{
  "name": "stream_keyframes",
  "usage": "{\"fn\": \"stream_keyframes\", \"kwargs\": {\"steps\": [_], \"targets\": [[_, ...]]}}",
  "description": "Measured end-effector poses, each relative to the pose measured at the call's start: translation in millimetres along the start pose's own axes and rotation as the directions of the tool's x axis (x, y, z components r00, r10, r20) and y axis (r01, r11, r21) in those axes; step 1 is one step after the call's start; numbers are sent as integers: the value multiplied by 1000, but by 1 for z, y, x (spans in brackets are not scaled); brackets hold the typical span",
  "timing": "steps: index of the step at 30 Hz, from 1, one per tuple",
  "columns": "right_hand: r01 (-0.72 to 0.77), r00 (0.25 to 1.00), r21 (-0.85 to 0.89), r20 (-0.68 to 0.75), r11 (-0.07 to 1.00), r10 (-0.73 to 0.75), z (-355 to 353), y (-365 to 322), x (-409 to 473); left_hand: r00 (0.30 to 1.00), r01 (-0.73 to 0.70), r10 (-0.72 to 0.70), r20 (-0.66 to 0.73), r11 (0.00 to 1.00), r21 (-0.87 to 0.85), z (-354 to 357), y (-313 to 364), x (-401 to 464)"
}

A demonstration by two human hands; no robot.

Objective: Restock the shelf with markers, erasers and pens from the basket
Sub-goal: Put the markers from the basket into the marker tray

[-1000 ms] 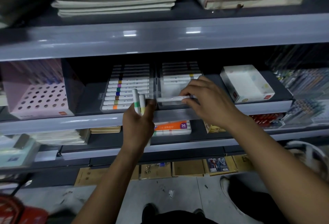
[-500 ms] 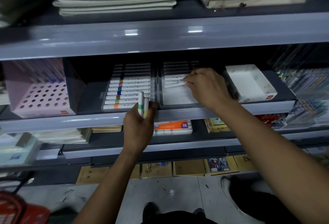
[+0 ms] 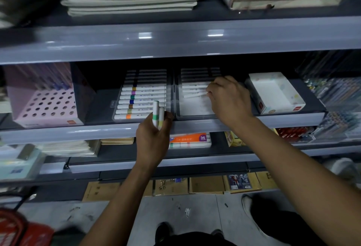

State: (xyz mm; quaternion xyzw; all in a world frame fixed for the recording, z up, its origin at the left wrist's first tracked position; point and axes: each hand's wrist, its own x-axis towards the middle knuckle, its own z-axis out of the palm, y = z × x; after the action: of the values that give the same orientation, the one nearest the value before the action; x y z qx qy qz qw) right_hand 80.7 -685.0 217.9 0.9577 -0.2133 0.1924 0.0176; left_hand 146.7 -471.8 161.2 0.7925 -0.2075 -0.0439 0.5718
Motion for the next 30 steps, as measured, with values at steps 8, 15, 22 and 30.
{"fn": "stream_keyframes", "kwargs": {"steps": [8, 15, 22, 30], "targets": [[7, 1000, -9, 12, 1000, -7, 0, 0, 0, 1000, -4, 4, 9, 1000, 21, -2, 3, 0], [20, 997, -56, 71, 998, -16, 2, -1, 2, 1000, -24, 23, 16, 999, 31, -3, 2, 1], [25, 1000, 86, 5, 996, -25, 4, 2, -10, 997, 13, -10, 71, 999, -47, -5, 10, -3], [92, 980, 536, -196, 839, 17, -4, -35, -51, 905, 398, -257, 338, 792, -463, -1, 27, -7]]}}
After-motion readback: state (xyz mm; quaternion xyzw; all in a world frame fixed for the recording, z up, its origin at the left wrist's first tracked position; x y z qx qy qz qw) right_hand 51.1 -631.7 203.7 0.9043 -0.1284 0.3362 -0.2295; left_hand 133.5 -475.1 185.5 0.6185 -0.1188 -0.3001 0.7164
